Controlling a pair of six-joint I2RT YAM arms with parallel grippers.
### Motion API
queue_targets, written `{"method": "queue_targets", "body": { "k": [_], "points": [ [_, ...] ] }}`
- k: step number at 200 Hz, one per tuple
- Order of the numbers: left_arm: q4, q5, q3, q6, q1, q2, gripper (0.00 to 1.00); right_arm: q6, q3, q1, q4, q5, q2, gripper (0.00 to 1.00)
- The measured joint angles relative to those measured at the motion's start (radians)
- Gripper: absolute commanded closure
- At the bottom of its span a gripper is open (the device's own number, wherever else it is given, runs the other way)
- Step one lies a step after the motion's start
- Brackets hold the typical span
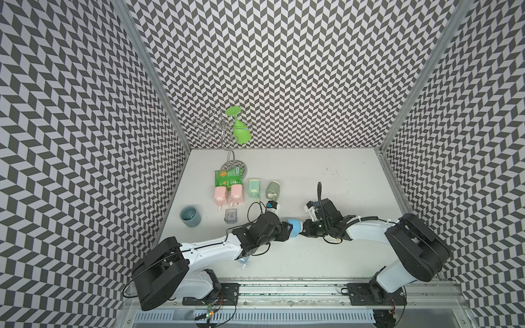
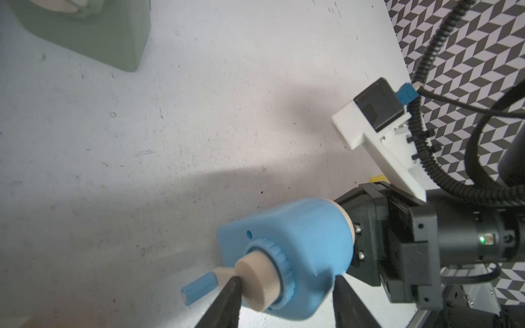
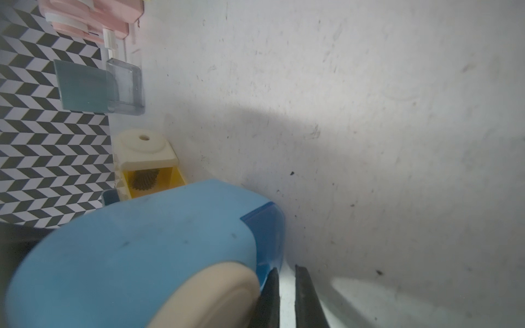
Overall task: Put the tray back into the pencil sharpener
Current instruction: Close the container of the pencil sharpener, then pick up the pencil sharpener from the center of the board.
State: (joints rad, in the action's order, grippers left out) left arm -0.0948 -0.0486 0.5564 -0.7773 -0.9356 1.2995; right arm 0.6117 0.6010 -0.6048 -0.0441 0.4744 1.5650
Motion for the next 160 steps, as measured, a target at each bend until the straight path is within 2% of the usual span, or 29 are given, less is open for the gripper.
{"method": "queue_targets", "body": {
  "k": [30, 50, 71, 105, 133, 160],
  "points": [
    [0.039, -0.054, 0.000, 0.039, 0.000, -0.078, 0.37, -0.021, -0.021, 0.078, 0.034, -0.038, -0.099, 0.80],
    [0.061, -0.090, 0.006, 0.134, 0.000, -0.152, 0.36, -0.051, -0.024, 0.127, 0.064, -0.064, -0.152, 0.78],
    [0.096, -0.080, 0.055, 0.332, 0.000, -0.196, 0.31, -0.106, -0.024, 0.145, 0.103, -0.097, -0.208, 0.75],
    [0.219, 0.019, 0.217, 0.763, 0.000, -0.185, 0.22, -0.199, -0.025, 0.148, 0.147, -0.134, -0.327, 0.68],
    [0.372, 0.113, 0.314, 1.083, 0.010, -0.095, 0.16, -0.246, -0.031, 0.149, 0.157, -0.135, -0.403, 0.62],
    [0.507, 0.163, 0.387, 1.262, 0.018, 0.045, 0.12, -0.268, -0.047, 0.150, 0.179, -0.148, -0.468, 0.60]
  ]
}}
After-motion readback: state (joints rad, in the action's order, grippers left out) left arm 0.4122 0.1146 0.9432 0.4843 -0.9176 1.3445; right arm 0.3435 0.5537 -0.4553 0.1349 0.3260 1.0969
